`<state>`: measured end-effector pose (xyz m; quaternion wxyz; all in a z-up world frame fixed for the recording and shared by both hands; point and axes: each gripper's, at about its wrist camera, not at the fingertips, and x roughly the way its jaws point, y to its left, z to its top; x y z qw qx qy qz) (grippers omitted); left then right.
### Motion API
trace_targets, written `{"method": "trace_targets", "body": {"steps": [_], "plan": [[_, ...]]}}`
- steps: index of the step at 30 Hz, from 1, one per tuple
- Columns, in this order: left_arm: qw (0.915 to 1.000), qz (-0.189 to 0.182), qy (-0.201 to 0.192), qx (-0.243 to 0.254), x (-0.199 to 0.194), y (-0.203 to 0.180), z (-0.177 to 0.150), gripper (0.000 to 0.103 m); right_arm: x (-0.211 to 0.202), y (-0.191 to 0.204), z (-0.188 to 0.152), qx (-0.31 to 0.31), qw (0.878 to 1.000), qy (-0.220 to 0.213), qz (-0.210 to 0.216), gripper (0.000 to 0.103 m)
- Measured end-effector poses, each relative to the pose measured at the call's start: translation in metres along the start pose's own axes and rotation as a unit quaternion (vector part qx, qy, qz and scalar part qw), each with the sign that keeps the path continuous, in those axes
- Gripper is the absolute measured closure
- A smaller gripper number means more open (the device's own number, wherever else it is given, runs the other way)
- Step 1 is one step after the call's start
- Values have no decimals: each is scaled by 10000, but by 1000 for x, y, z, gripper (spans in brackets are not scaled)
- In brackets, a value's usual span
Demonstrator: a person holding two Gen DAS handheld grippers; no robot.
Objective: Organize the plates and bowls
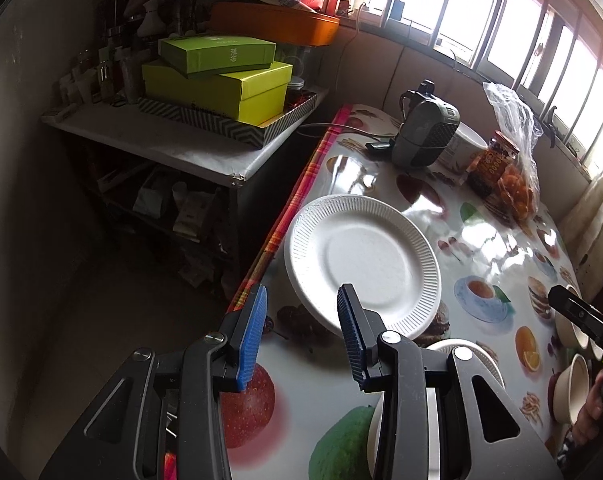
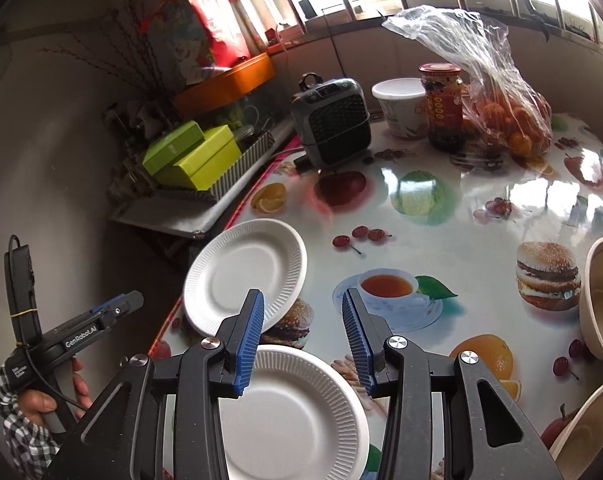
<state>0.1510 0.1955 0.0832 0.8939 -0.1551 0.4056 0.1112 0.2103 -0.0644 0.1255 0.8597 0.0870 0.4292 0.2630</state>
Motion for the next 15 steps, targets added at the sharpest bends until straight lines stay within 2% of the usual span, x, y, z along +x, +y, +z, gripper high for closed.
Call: {"method": "trace_targets", "body": {"steps": [4, 15], "plan": [[9999, 114, 32, -81, 11, 7, 9, 65, 21, -4, 11, 19, 9995, 287, 139, 62], [9995, 72, 289, -139, 48, 14, 21, 65, 73, -14, 23, 124, 9961, 757, 443, 62]]}}
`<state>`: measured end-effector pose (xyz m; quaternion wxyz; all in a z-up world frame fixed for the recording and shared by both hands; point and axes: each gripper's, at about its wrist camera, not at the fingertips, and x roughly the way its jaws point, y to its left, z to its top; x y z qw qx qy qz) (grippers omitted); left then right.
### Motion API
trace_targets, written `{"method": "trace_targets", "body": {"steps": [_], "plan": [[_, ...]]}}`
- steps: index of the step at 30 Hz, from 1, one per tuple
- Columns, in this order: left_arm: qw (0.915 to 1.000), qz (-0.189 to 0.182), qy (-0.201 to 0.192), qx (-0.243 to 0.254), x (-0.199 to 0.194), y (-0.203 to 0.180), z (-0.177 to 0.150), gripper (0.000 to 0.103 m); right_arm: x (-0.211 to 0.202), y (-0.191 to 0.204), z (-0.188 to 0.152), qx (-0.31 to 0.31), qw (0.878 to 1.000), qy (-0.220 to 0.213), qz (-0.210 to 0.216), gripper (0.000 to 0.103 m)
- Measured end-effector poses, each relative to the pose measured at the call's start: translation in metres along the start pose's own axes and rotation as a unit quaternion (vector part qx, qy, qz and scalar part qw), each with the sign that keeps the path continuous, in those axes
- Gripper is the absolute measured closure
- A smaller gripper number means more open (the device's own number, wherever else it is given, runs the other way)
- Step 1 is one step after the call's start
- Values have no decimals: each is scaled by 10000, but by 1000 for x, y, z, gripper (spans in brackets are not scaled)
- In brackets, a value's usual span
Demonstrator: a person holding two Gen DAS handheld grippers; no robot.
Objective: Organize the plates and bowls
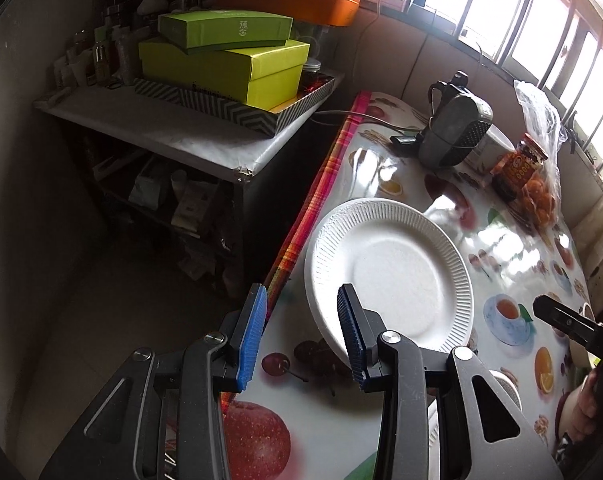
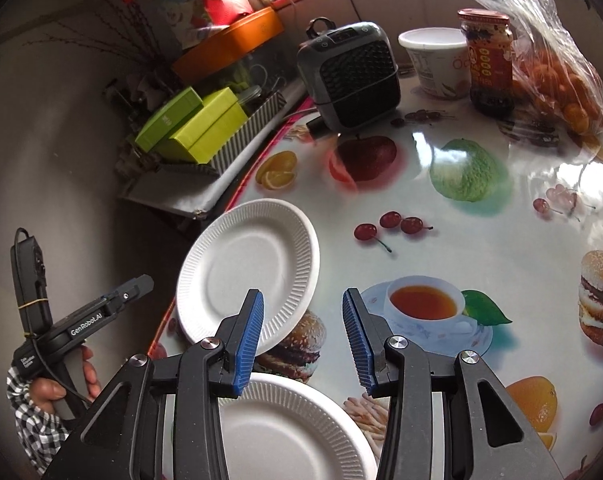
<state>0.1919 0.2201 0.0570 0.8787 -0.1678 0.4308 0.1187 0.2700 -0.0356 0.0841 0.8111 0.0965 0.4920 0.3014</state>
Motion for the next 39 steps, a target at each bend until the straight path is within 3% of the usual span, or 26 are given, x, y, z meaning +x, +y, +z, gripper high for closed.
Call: {"method": "trace_targets", "body": {"steps": [15, 32, 39], "plan": [[9993, -189, 245, -193, 34, 4, 10, 65, 49, -8, 5, 112, 9984, 499, 230, 62], [9992, -161, 323, -150, 43, -2, 10, 65, 68, -9, 6, 135, 9975, 657, 241, 63], [9993, -112, 334, -105, 43, -4, 9, 73, 72, -8, 5, 103, 9973, 692, 217, 78]]}}
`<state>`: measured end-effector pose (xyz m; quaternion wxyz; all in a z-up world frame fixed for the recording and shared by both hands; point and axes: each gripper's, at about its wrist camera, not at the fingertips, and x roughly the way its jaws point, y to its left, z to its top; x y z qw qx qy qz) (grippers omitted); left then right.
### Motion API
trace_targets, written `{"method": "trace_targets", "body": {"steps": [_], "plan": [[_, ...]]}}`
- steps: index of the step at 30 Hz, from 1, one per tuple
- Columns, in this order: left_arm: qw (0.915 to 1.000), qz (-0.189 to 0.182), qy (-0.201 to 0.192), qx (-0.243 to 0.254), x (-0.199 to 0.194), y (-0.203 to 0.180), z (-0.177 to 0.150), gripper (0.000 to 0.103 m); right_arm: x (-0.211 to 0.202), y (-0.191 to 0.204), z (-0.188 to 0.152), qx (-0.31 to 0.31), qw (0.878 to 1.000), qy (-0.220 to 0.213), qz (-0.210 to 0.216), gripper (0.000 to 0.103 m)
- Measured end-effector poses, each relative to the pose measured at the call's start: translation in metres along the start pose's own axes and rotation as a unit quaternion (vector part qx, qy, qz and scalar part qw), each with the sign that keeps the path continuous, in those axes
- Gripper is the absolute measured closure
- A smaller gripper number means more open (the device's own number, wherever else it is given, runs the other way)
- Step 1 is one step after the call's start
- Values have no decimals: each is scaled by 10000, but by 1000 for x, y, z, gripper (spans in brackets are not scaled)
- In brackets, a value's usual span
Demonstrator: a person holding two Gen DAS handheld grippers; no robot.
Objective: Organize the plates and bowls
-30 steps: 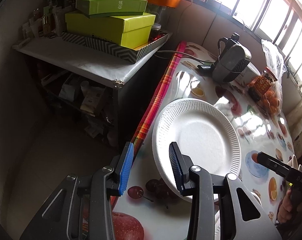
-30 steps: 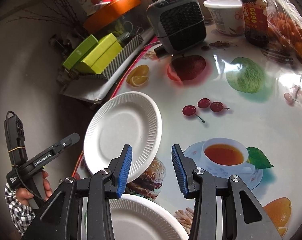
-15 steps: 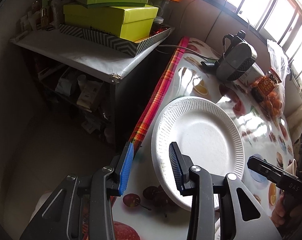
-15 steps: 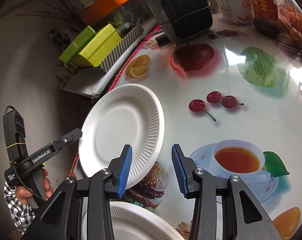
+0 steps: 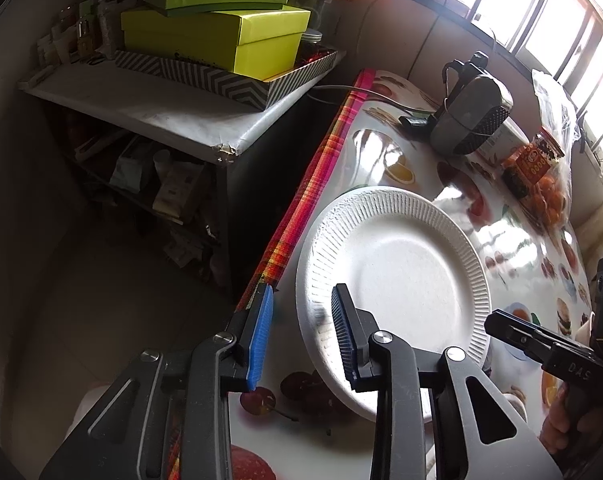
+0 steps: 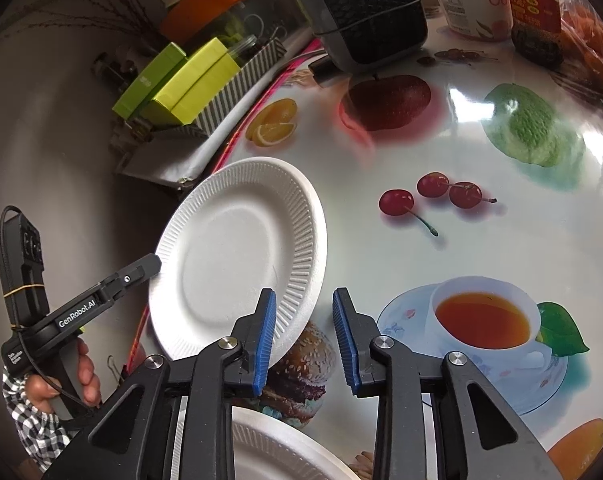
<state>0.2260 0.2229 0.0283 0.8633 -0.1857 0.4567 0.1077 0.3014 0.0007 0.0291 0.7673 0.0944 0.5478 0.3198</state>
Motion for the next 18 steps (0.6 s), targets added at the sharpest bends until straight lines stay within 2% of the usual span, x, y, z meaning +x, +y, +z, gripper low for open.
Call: {"method": "trace_targets", "body": {"steps": [5, 18], "plan": [[10000, 29, 17, 27, 2, 0, 0, 78, 2, 1, -1, -23, 10000, 20, -4, 84], [9999, -2, 47, 138, 4, -7, -2, 81, 3, 2, 0, -48, 10000, 26, -10, 85]]}}
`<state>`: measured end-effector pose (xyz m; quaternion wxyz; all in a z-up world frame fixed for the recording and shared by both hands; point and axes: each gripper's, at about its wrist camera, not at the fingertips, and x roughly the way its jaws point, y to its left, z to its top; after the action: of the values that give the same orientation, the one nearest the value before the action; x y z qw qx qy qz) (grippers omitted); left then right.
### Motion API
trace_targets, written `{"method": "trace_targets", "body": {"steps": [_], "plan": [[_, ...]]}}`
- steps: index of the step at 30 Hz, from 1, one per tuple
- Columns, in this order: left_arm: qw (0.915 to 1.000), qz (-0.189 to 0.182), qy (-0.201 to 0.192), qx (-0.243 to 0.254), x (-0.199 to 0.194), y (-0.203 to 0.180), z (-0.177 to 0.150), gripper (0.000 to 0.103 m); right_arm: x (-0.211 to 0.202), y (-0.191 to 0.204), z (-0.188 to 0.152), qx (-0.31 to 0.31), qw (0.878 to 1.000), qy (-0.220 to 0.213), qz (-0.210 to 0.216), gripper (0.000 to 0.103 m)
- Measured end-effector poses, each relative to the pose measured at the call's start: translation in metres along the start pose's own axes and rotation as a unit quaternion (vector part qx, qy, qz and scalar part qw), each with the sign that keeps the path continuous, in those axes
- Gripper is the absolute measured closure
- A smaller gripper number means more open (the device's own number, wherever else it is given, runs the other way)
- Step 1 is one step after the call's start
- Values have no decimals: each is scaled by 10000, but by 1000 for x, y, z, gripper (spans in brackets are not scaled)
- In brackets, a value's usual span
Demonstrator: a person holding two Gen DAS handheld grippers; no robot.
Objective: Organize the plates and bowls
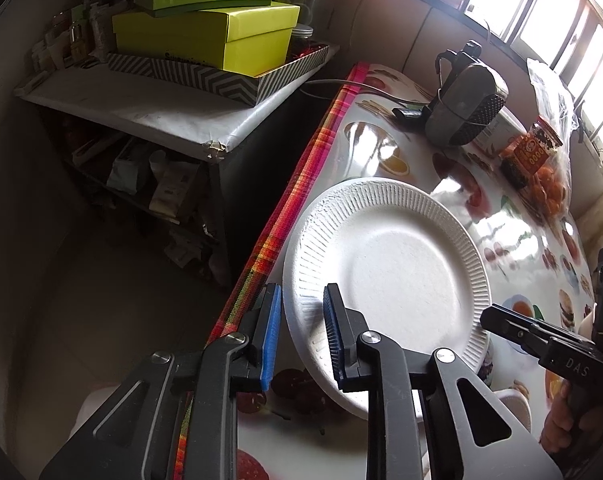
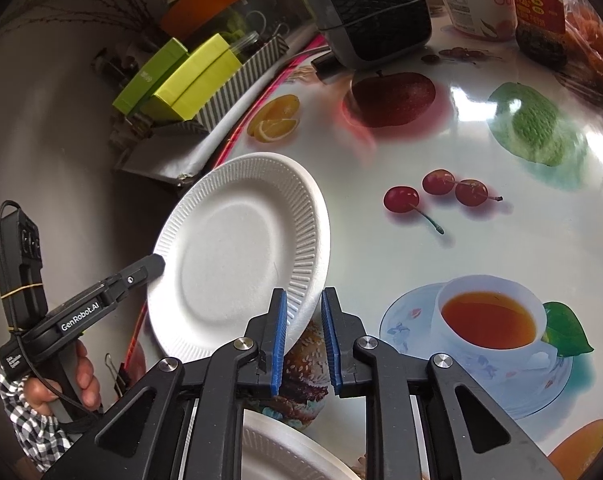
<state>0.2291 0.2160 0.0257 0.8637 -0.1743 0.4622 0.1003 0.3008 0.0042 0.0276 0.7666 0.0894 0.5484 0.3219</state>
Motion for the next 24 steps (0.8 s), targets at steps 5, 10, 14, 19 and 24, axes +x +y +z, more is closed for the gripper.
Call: {"method": "trace_targets", "body": {"steps": [5, 10, 14, 19, 24], "plan": [[10000, 44, -15, 8, 1, -1, 0, 83, 0, 0, 0, 3, 10000, 1, 2, 85], [10000, 70, -23, 29, 0, -1, -1, 83, -1, 0, 0, 2, 10000, -6, -4, 85], [10000, 80, -18, 30, 1, -2, -1, 83, -1, 0, 0, -9, 10000, -3, -2, 85], [10000, 49, -28, 20, -2, -1, -2, 83, -3, 0, 1, 13, 10000, -25, 12, 85], [10000, -1, -72, 26, -8, -3, -2, 83, -12, 0, 1, 2, 9999, -107, 23, 85]]}}
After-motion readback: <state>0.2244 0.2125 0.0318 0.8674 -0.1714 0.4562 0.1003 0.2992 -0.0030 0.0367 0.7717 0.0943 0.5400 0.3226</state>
